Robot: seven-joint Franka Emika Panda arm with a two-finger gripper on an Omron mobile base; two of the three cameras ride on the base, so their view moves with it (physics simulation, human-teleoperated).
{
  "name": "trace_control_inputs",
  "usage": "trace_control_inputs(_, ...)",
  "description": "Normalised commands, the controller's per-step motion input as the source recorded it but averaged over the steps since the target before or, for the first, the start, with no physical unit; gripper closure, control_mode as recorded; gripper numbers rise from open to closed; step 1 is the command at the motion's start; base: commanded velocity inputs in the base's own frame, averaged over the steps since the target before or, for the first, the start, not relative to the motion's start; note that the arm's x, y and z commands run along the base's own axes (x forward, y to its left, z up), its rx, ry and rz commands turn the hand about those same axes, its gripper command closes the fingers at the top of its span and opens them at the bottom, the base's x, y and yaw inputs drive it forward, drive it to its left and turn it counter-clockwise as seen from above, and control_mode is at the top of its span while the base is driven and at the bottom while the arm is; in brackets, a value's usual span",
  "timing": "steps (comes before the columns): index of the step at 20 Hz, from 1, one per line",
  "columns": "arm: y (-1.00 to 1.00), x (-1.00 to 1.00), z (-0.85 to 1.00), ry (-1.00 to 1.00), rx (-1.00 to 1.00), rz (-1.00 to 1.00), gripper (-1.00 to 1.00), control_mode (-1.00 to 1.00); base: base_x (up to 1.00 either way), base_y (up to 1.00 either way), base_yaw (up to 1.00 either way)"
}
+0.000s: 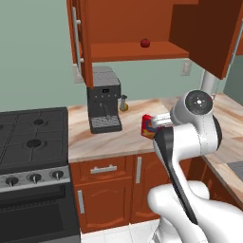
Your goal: Pick the cereal and boxed food from the counter and place them in the cabinets closest to them.
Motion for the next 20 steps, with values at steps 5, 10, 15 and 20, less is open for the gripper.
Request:
trace_control_inputs(5,0.00,0.00,0.00,0.00,0.00,0.00,-1.00,1.00,0.19,-0.19,0.02)
trace_control_inputs(10,0.00,0.00,0.00,0.00,0.00,0.00,-1.00,1.00,0.18,-0.25,0.04)
trace_control_inputs(15,0.00,0.00,0.00,0.00,0.00,0.00,-1.00,1.00,0.24,-0.26,0.04)
trace_control_inputs(20,0.00,0.00,0.00,0.00,0.00,0.00,-1.00,1.00,0.02,-0.04,0.02)
